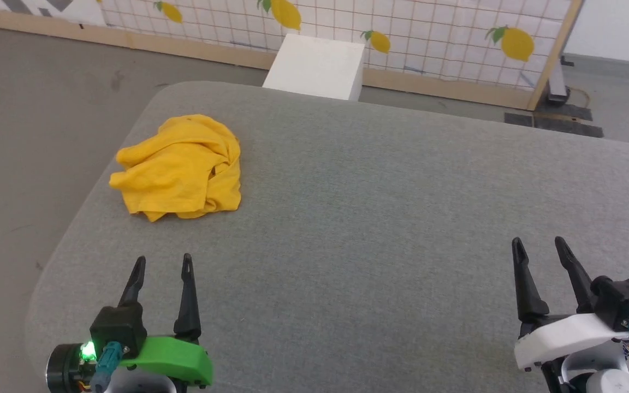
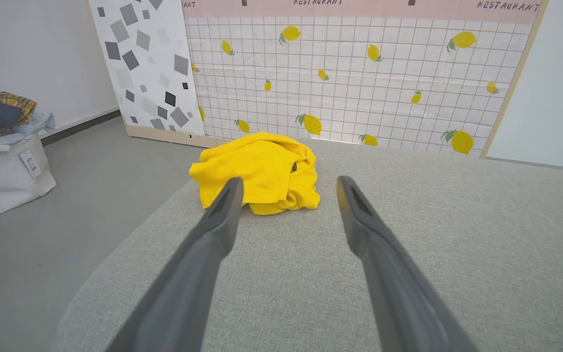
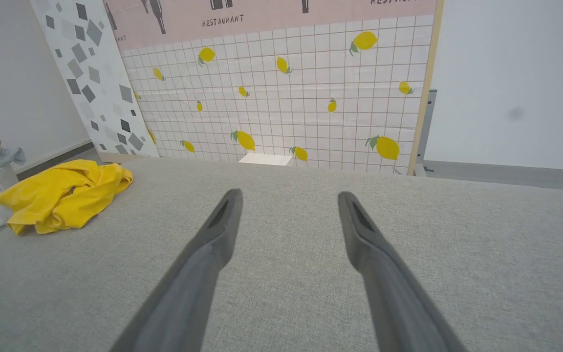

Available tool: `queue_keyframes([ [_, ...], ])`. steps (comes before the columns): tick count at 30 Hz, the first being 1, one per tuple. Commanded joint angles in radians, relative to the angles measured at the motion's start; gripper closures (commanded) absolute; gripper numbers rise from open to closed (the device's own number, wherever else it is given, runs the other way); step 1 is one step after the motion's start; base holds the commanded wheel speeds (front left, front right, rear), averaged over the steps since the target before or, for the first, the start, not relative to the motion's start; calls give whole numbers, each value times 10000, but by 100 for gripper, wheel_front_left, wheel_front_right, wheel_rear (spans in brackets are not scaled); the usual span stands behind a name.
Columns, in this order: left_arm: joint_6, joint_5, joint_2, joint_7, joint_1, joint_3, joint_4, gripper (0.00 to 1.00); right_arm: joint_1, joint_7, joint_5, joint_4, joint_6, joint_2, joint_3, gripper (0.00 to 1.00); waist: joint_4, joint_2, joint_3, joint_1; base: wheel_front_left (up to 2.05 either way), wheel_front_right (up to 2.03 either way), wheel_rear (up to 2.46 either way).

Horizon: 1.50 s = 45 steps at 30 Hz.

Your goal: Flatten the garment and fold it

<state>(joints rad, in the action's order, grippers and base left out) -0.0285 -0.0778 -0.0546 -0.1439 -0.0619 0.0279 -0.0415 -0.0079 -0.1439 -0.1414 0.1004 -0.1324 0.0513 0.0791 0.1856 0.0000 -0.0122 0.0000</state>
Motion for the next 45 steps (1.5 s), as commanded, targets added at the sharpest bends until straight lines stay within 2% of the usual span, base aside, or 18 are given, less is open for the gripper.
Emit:
queue_keyframes([
  [1, -48, 8, 26, -119, -157, 6, -42, 0, 42, -114, -113, 72, 10, -6, 49, 0, 224, 0, -43, 0, 0, 0, 0],
  [21, -174, -265, 33, -528, -509, 55, -99, 0, 129, -525, -325, 413, 13, -8, 60, 0, 1542, 0, 153, 0, 0, 0, 0],
  [45, -403, -782, 41, -1020, -882, 179, -161, 0, 209, -1019, -376, 827, 16, -10, 197, 0, 2271, 0, 229, 0, 0, 0, 0],
])
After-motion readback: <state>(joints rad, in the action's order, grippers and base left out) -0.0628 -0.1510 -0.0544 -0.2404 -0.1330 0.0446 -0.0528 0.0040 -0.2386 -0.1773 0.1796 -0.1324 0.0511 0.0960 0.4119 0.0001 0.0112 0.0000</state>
